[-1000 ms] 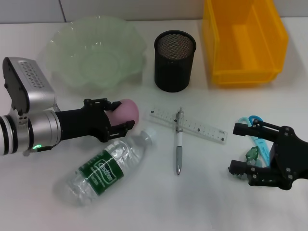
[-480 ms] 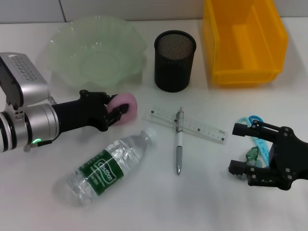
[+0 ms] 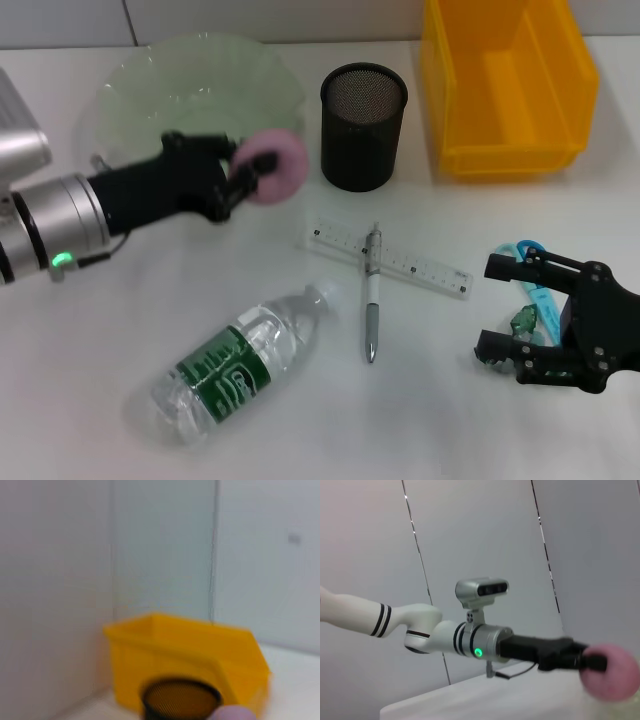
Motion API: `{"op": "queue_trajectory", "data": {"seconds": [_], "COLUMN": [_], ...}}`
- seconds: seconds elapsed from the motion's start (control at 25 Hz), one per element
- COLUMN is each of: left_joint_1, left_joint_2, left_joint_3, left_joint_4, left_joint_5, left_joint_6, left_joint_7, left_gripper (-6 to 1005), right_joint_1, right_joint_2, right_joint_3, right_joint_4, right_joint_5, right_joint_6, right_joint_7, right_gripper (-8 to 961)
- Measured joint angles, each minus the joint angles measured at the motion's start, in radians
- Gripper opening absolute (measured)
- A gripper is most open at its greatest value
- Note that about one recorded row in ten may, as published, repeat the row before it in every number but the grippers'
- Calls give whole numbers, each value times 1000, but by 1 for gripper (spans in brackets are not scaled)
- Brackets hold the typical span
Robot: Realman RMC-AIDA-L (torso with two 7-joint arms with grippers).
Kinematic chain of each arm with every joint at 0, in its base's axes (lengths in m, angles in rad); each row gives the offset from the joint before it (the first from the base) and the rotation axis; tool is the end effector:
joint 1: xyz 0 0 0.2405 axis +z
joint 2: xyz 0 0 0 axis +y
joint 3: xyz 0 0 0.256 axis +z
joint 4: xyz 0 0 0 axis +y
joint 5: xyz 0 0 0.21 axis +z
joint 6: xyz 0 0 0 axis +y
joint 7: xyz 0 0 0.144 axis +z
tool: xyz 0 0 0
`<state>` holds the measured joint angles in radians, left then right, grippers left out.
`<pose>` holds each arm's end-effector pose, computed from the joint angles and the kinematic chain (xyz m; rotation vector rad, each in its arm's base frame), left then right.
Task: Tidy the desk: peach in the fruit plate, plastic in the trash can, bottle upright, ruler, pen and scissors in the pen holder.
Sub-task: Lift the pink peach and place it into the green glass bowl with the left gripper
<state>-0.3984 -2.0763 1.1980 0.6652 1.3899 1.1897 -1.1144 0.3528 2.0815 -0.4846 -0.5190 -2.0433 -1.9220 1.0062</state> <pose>-0.2524 0.3417 -0.0260 -2.4886 -0.4007 -0.7452 0.2925 0.2342 0.0036 -2.7071 0.4216 1.0766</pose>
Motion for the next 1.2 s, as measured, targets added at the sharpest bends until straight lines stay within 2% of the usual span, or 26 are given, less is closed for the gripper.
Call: {"op": "queue_trajectory", "data": {"seconds": [0.16, 0.24, 0.48, 0.68, 0.88, 1.04, 1.2], "left_joint_1": [1, -21, -79, -88, -81, -65, -35], "left_joint_2": [-3, -4, -3, -4, -4, -4, -2], "left_joint_3": [15, 30, 26, 37, 37, 37, 54], "left_joint_4": [-40, -107, -233, -251, -252, -257, -266], "left_joint_5": [-226, -389, -546, -584, -587, -588, -587], "left_joint_6": [-79, -128, -169, -209, -194, -127, 18], "left_joint_7": [169, 297, 455, 480, 482, 479, 460], "left_gripper": [203, 187, 154, 147, 392, 499, 605], "right_joint_1": [1, 3, 0, 3, 3, 0, -11], "right_joint_2": [0, 1, 2, 2, 2, 2, 0], "right_joint_3": [-1, -2, -2, 0, 0, 1, 4], "right_joint_4": [0, 1, 3, 8, 11, 11, 11], "right_joint_5": [0, 0, 0, 0, 4, 10, 40], "right_joint_6": [0, 0, 0, 1, 1, 2, -2], "right_joint_7": [0, 0, 0, 0, 0, 0, 0], "right_gripper": [834, 834, 834, 834, 834, 834, 834]}}
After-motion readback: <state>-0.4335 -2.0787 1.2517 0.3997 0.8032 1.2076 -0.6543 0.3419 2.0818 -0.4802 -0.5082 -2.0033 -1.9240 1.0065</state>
